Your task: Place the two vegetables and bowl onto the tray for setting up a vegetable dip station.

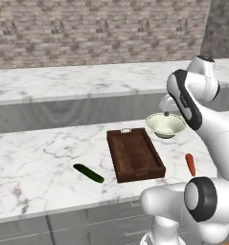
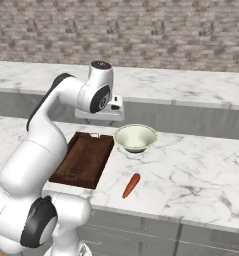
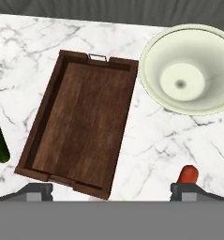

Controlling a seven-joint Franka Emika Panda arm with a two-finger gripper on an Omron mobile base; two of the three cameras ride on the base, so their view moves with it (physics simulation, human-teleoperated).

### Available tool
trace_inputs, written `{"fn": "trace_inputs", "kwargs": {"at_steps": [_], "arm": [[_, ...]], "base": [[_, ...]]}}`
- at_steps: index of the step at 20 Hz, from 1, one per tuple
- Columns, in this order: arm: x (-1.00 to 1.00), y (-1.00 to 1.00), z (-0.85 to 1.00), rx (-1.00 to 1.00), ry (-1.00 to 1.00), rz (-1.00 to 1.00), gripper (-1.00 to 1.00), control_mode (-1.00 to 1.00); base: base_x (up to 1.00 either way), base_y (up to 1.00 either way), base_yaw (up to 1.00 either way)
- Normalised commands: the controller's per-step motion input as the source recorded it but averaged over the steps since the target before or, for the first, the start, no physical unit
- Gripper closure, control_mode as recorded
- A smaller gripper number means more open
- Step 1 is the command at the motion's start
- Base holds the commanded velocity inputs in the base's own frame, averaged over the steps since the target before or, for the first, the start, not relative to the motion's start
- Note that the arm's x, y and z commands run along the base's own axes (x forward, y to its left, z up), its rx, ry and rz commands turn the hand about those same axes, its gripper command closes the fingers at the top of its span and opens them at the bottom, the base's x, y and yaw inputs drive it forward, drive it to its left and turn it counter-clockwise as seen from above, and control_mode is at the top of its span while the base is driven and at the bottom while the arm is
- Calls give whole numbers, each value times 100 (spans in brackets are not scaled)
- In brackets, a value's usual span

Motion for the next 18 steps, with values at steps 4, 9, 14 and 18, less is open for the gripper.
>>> {"fn": "trace_inputs", "kwargs": {"at_steps": [4,9,14,18], "arm": [[13,-11,-10,-1,0,8,-100,-100],[8,-12,-16,-2,-6,12,-100,-100],[0,-12,-14,-5,-4,9,-100,-100],[0,-6,-17,-14,0,0,-100,-100]], "base": [[0,0,0],[0,0,0],[0,0,0],[0,0,0]]}}
